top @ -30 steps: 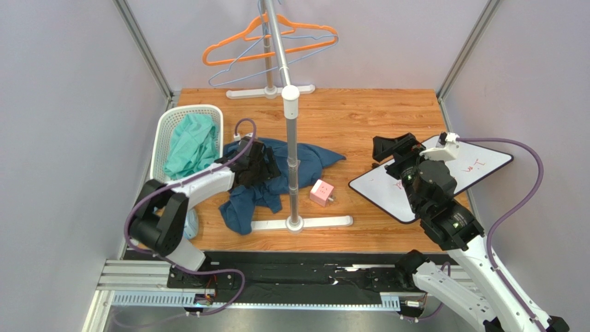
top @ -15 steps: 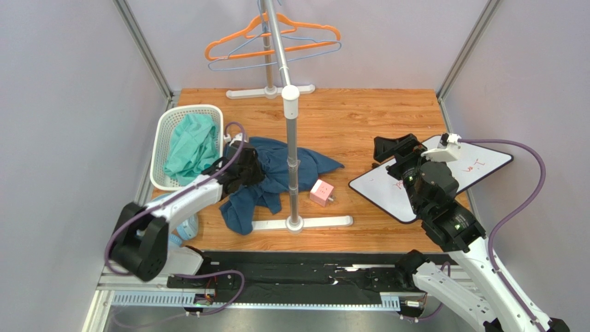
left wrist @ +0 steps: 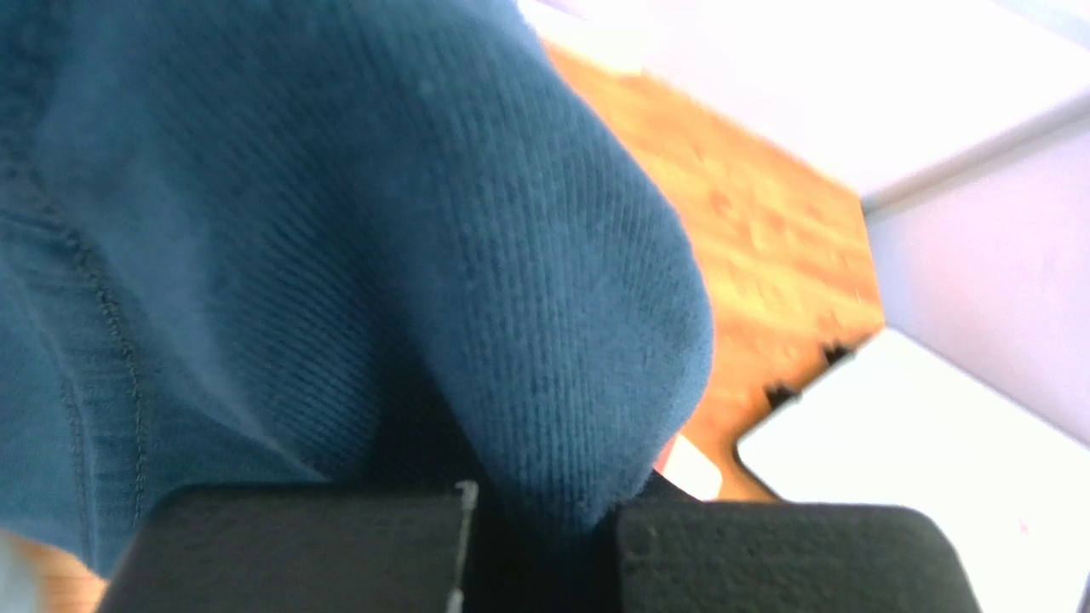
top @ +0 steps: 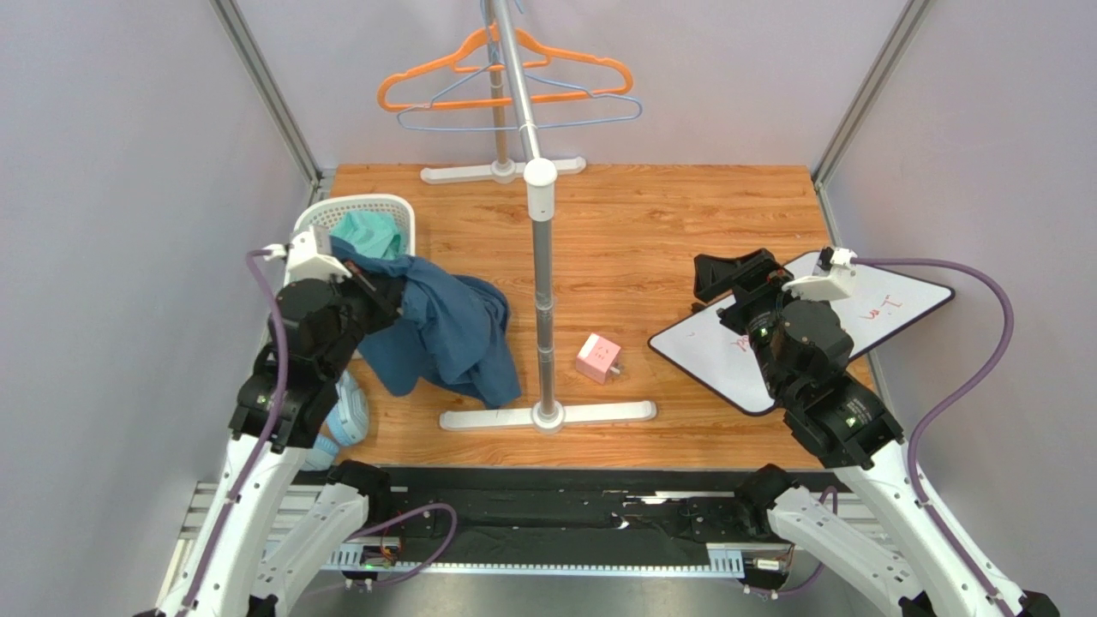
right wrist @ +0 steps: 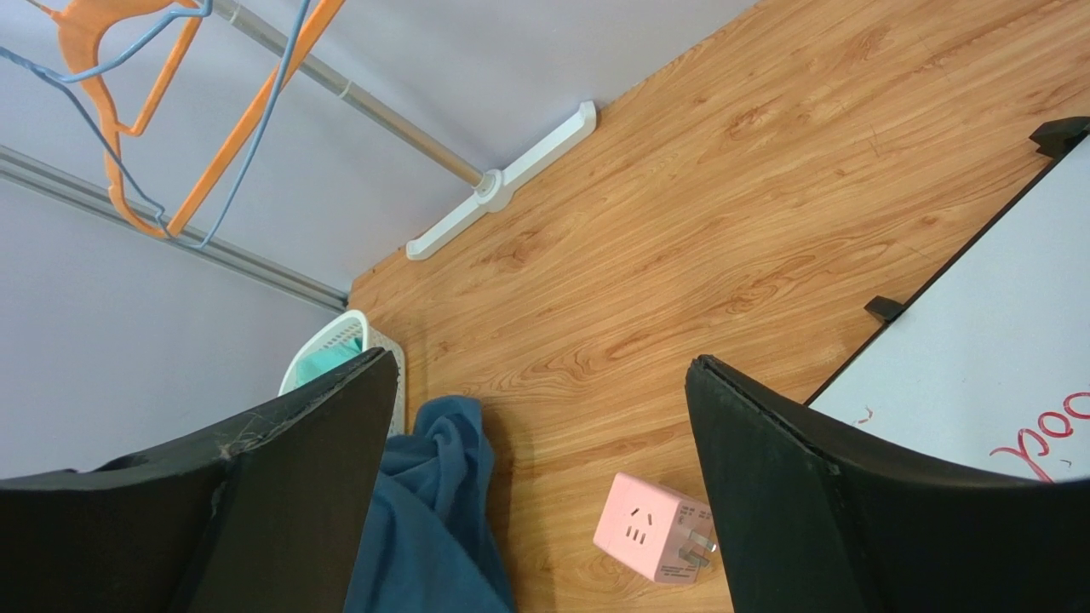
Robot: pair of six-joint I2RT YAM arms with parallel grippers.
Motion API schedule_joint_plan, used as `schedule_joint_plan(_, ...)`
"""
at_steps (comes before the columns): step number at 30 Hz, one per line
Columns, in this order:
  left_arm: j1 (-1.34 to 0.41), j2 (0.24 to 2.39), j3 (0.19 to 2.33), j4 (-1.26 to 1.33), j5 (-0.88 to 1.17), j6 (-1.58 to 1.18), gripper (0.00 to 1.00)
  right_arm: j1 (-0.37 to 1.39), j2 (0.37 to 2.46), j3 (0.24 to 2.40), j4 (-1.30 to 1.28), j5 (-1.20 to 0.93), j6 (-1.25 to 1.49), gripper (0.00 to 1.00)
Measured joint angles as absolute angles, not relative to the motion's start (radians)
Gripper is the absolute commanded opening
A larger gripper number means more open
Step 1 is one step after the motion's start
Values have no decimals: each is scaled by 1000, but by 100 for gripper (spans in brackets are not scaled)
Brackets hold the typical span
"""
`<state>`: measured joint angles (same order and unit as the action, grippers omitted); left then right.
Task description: Remove the t-shirt from the hanger
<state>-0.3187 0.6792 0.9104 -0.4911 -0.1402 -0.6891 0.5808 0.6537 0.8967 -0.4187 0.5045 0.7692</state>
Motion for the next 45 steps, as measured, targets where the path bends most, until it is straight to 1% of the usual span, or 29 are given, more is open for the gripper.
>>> schedule_joint_plan(6, -124, 730, 1152, -614, -131, -637, 0, 581, 654, 897, -419, 499, 769, 90)
schedule_joint_plan(10, 21, 845, 1381, -649, -76, -619, 0, 581, 654, 897, -419, 495, 769, 90)
schedule_joint_plan(14, 121, 968, 1588, -665, -23, -617, 0, 581, 654, 897, -418, 496, 766, 90)
schedule_joint_plan(22, 216, 1180, 1906, -660, 74, -606, 0, 581, 656, 900, -419, 496, 748, 90)
schedule_joint_plan(26, 274, 1253, 1996, -642, 144, -614, 0, 581, 668, 911, -419, 494, 739, 90)
schedule_joint_plan(30, 346, 1305, 2052, -635, 200, -627, 0, 581, 668, 913, -419, 487, 735, 90)
schedule_joint_plan(35, 386, 1316, 2039, -618, 247, -635, 0, 581, 668, 913, -421, 487, 735, 90)
schedule_joint_plan(43, 388, 1271, 1843, -577, 266, -629, 0, 581, 682, 913, -421, 468, 737, 89)
schedule_joint_plan(45, 388, 1271, 1783, -554, 302, -632, 0, 581, 685, 913, -421, 464, 738, 89)
